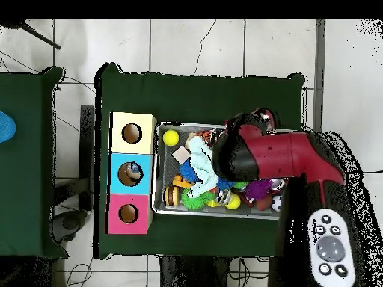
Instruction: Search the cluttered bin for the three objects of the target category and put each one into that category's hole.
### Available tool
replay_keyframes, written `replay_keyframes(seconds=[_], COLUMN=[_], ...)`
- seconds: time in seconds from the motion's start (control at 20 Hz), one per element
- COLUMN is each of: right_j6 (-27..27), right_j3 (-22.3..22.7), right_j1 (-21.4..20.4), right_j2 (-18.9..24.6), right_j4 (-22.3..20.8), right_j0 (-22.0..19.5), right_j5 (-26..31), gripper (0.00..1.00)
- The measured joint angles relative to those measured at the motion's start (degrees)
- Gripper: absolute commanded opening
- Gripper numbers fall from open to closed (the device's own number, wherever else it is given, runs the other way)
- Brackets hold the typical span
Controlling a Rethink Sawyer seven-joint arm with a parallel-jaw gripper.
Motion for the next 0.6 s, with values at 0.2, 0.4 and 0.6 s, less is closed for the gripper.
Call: replay_keyframes(seconds=[0.2,0.4,0.6], right_j6=[0.00,0.00,0.00], right_j3=[0.02,0.12,0.37], right_j1=[1.28,2.88,4.39], right_j2=[0.77,0.93,1.05], right_j4=[-1.03,-1.35,-1.34], right_j0=[-2.66,-3.73,-4.17], right_j5=[-0.87,-1.42,-1.61], gripper=[1.00,1.00,1.00])
